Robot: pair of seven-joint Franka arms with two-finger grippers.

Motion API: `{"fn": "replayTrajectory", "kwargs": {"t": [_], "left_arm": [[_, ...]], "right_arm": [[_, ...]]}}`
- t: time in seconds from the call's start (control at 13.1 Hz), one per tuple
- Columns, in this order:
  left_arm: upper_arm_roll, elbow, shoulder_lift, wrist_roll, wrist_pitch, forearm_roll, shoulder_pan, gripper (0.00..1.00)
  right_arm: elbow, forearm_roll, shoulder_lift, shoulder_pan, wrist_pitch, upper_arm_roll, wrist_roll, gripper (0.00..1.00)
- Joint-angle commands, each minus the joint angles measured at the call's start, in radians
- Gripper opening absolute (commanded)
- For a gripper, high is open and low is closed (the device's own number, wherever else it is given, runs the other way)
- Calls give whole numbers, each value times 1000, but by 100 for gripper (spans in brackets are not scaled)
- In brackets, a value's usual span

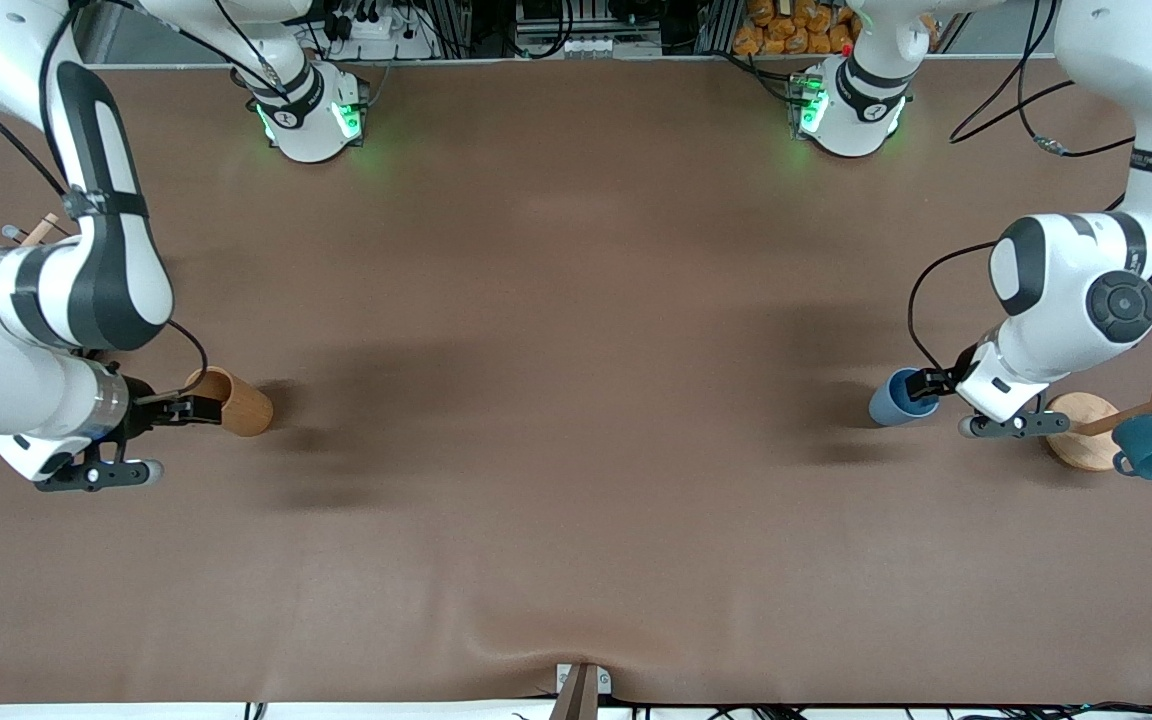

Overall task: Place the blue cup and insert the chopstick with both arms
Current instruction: 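Reach and grasp the blue cup with the left gripper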

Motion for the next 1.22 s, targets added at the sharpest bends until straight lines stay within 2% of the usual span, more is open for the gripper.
{"fn": "replayTrajectory", "kwargs": {"t": [0.0,0.08,0.15,0.23,0.38,0.46,0.53,0.69,0.76,0.84,0.92,1.15], "left_arm": [[-5,1,18,7,18,1,6,40],[-6,3,26,7,20,1,8,20],[-6,7,34,7,20,1,8,7],[-6,10,43,7,20,1,8,0],[-8,20,42,9,20,1,5,0],[-14,20,34,9,20,1,-1,0],[-46,29,29,7,17,-1,-9,0],[-142,62,20,-21,8,-2,-12,0],[-192,84,25,-39,8,-2,-17,0],[-241,102,31,-68,6,-2,-31,0],[-261,119,34,-112,6,-2,-67,0],[-260,196,109,-363,-6,1,-268,0]], "right_arm": [[7,-33,21,2,-4,0,5,100],[7,-34,25,2,-4,0,5,100],[7,-36,28,2,-3,0,7,100],[7,-34,33,2,-4,0,8,100],[7,-34,38,4,-3,0,11,100],[7,-36,42,2,-1,0,13,88],[9,-36,47,2,-1,0,13,67],[10,-34,48,2,-4,0,16,11],[10,-33,48,2,-6,0,16,0],[12,-33,47,2,-9,0,16,0],[12,-33,45,2,-10,0,16,0],[13,-33,36,-2,-13,0,13,0]]}}
